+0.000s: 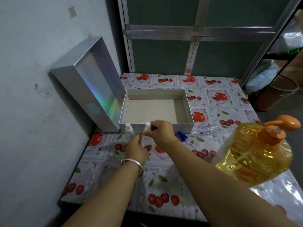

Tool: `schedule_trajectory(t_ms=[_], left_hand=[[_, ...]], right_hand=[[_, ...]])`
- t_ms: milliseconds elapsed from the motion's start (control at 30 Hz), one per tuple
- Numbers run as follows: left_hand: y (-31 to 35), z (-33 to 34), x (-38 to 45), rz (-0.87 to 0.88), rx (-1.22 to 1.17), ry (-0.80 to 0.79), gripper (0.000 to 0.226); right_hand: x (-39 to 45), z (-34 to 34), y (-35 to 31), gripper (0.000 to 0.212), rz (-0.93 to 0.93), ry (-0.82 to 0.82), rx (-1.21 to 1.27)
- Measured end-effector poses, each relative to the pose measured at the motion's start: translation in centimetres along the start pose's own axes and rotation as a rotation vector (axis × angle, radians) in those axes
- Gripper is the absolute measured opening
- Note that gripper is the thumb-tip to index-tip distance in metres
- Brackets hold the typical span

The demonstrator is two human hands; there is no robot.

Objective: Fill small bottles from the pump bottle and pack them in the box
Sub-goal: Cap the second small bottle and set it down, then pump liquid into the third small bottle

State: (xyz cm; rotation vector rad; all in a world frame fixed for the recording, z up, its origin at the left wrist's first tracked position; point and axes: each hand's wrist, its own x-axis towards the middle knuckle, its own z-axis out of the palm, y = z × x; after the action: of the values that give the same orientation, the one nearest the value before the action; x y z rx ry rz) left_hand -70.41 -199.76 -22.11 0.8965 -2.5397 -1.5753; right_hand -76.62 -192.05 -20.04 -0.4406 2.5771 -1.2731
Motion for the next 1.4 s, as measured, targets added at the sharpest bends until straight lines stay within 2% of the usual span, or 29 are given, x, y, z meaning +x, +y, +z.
schedule_trajectory(t_ms=[233,300,400,467,633,700,767,800,1000,1100,1167,1233,1300,1400], left_hand=[[-1.4,0.5,0.3,-0.027,-0.035,-0.016,0.035],[-1.5,0.6,0.4,-0.018,-0.003,-0.002,0.035],[-1.5,0.6,0.5,-0.012,0.026,0.009,0.035],[-1.5,0.6,0.4,-0.012,0.032,0.007,0.031],[-1.1,0.6,0.2,-0.024,0.101,0.011,0.020],[-0.8,0.6,0.1,-0.036,0.130,0.007,0.018],[-0.4,0.6,-0.2,-0.059,0.149,0.003,0.011],[-0.3,0.6,-0.4,-0.073,0.162,0.006,0.007],[1.5,1.5,-2.3,-0.144,0.123,-0.004,0.024],[3.2,2.6,-3.6,-0.078,-0.009,-0.032,0.027],[4.8,3.2,-4.3,0.033,0.024,-0.085,0.025],[6.6,3.8,-5.2,0.085,-0.001,-0.140,0.013],[8.0,5.0,-5.6,0.146,0.040,-0.164,0.024],[9.5,6.5,-6.3,0.258,0.103,-0.158,0.014]], right_hand=[[0.3,1.9,1.4,0.016,0.023,-0.003,0.042],[0.2,2.1,1.7,0.021,0.028,-0.012,0.048],[0.4,2.1,1.8,0.043,0.039,-0.011,0.014],[0.4,2.1,1.8,0.045,0.047,-0.012,-0.011],[0.0,1.4,1.8,0.029,0.032,-0.043,-0.012],[-0.5,0.8,1.5,0.003,0.018,-0.055,-0.010],[-0.9,0.1,1.3,0.026,0.023,-0.045,-0.014],[-1.1,-0.4,1.2,0.031,0.039,-0.037,-0.006],[-3.0,-3.5,0.6,0.032,0.054,0.048,0.017],[-4.4,-5.8,0.0,0.027,0.035,0.107,0.041],[-5.4,-7.5,-0.8,0.024,0.018,0.149,0.049],[-6.3,-9.5,-1.8,0.023,-0.013,0.179,0.043],[-7.0,-11.7,-2.9,0.023,-0.046,0.209,0.012],[-7.8,-15.0,-4.1,0.024,-0.062,0.239,-0.045]])
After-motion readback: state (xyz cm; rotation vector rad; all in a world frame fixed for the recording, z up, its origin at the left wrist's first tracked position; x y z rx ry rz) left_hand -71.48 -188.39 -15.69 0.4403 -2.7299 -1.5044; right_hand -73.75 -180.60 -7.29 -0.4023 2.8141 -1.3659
